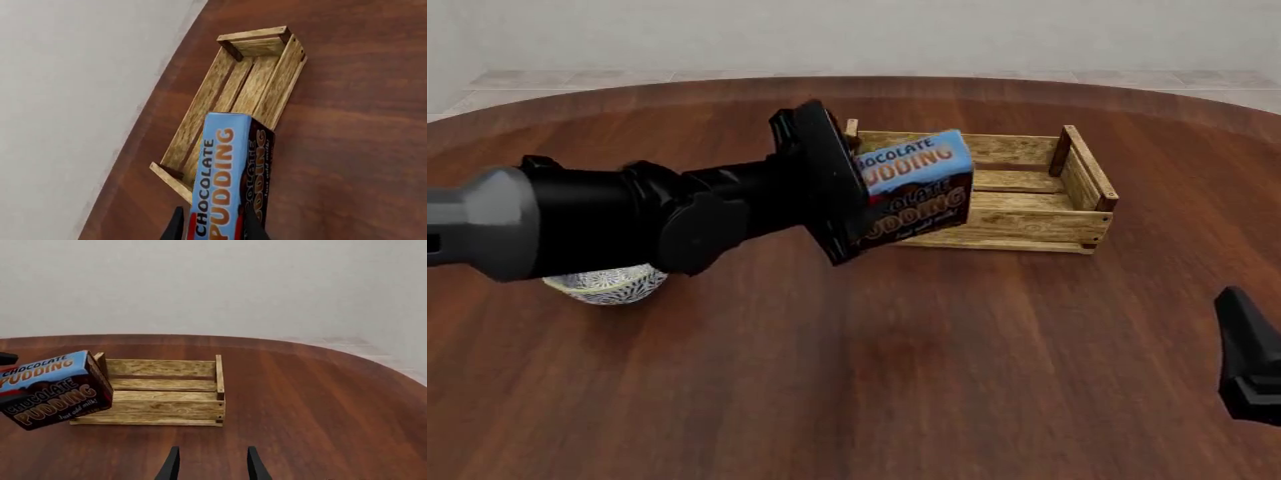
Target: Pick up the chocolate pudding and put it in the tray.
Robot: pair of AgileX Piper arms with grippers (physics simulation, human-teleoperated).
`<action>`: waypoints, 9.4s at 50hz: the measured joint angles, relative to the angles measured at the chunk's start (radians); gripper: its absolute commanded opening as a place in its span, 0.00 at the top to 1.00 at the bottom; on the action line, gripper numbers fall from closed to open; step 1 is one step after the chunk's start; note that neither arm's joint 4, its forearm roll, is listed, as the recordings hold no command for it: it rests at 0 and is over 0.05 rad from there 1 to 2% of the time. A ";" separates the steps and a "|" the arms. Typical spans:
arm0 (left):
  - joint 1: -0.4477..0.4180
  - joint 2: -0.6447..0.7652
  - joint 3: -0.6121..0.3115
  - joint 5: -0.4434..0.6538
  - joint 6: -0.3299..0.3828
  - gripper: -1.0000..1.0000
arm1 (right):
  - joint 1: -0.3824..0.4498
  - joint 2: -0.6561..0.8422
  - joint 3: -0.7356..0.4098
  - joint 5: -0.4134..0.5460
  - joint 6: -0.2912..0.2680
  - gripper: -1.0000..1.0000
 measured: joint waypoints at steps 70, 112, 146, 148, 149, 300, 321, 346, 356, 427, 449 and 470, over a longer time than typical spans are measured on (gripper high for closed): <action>-0.036 0.118 -0.222 -0.167 0.246 1.00 | 0.010 0.001 0.018 -0.014 0.027 0.00; -0.066 0.266 -0.353 -0.159 0.239 1.00 | 0.006 0.022 0.022 -0.037 0.030 0.00; -0.046 0.373 -0.443 -0.145 0.228 1.00 | 0.001 0.046 0.026 -0.065 0.033 0.00; -0.045 0.378 -0.447 -0.145 0.225 1.00 | 0.001 0.046 0.026 -0.065 0.033 0.00; -0.045 0.381 -0.449 -0.145 0.224 1.00 | 0.001 0.046 0.026 -0.064 0.033 0.00; 0.024 0.628 -0.769 0.030 -0.002 1.00 | -0.009 0.035 0.026 -0.057 0.042 0.00; 0.035 0.661 -0.800 0.064 -0.021 1.00 | -0.010 0.027 0.026 -0.051 0.042 0.00; 0.046 0.704 -0.840 0.099 -0.037 1.00 | -0.012 0.028 0.026 -0.051 0.045 0.00; 0.049 0.716 -0.844 0.101 -0.045 1.00 | -0.012 0.032 0.026 -0.056 0.044 0.00; 0.054 0.787 -0.902 0.122 -0.065 1.00 | -0.016 0.036 0.026 -0.058 0.048 0.00; 0.046 0.788 -0.889 0.122 -0.054 0.00 | -0.017 0.037 0.026 -0.061 0.048 0.00; 0.051 0.784 -0.872 0.119 -0.033 0.00 | -0.017 0.006 0.026 -0.030 0.047 0.00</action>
